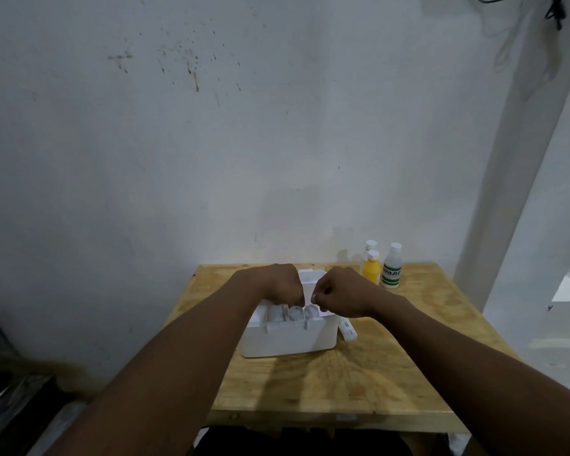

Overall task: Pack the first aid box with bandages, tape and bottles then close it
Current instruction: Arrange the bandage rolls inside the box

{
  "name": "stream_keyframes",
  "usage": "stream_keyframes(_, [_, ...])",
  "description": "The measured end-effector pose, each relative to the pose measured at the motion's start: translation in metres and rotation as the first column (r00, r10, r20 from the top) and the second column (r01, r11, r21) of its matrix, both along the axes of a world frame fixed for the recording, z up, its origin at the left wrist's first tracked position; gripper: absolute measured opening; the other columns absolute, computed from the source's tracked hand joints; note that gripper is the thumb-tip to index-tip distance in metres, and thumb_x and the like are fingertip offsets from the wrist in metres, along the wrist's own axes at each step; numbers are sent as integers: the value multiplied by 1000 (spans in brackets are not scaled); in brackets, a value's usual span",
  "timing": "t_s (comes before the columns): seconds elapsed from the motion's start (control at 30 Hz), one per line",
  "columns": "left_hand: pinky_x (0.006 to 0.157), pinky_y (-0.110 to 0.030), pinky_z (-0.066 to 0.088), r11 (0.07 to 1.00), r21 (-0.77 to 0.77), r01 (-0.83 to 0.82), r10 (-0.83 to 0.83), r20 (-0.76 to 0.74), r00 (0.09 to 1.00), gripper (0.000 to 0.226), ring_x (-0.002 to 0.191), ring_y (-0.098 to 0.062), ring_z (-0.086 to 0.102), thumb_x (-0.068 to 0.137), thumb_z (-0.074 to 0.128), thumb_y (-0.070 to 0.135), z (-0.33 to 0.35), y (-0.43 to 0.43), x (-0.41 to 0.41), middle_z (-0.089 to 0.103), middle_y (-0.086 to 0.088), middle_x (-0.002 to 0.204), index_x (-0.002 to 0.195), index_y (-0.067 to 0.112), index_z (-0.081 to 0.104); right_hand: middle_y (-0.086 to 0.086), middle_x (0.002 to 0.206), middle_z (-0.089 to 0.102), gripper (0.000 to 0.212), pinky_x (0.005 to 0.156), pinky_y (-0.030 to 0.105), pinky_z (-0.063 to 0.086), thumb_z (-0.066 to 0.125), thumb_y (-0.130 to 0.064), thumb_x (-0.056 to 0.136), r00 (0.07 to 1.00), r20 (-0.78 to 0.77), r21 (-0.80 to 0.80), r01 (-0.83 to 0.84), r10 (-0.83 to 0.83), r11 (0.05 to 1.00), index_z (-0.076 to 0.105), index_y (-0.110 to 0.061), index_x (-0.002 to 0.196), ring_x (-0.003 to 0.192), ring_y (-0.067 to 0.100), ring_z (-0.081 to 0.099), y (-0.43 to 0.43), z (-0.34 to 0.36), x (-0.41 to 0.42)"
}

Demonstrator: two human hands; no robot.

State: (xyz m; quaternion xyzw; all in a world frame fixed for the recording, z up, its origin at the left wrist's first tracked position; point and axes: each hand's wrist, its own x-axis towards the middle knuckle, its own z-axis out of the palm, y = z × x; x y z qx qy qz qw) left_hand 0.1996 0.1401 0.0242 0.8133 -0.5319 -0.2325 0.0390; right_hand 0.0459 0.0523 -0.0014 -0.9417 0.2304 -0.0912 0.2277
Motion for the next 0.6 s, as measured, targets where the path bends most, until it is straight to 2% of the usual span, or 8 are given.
stream_keyframes(0.1, [99, -48, 56, 1000, -1, 8, -8, -9, 1000, 41, 105, -27, 71, 76, 67, 35, 0, 1, 1, 76, -7, 112, 108, 12, 78, 5, 79, 77, 25, 74, 39, 60, 57, -19, 87, 1000, 23, -11, -2, 2, 1000, 78, -7, 88, 76, 23, 71, 1, 3, 0])
stream_keyframes(0.33, [103, -41, 53, 997, -63, 42, -42, 5, 999, 27, 110, -20, 67, 92, 64, 15, 4, -1, -2, 74, 0, 117, 115, 14, 78, 2, 91, 77, 22, 75, 30, 58, 59, -16, 89, 992, 123, -66, 24, -15, 998, 79, -8, 97, 76, 15, 69, 4, 11, -4])
stream_keyframes(0.47, [91, -38, 58, 986, -165, 14, -15, -4, 1000, 24, 107, -29, 69, 88, 59, 23, 2, -12, 2, 75, -3, 105, 99, 10, 77, 2, 88, 76, 20, 76, 33, 58, 60, -20, 88, 959, 248, -69, 161, -139, 985, 78, -13, 92, 77, 13, 68, -13, 12, -8])
stream_keyframes(0.6, [98, -40, 55, 962, -268, 58, -48, 42, 998, 31, 109, -24, 67, 91, 55, 23, 5, -36, -7, 73, -4, 119, 112, 16, 77, 2, 92, 74, 17, 73, 31, 55, 60, -21, 86, 893, 326, -48, 342, -309, 938, 75, -15, 93, 80, 15, 66, -45, 14, -22])
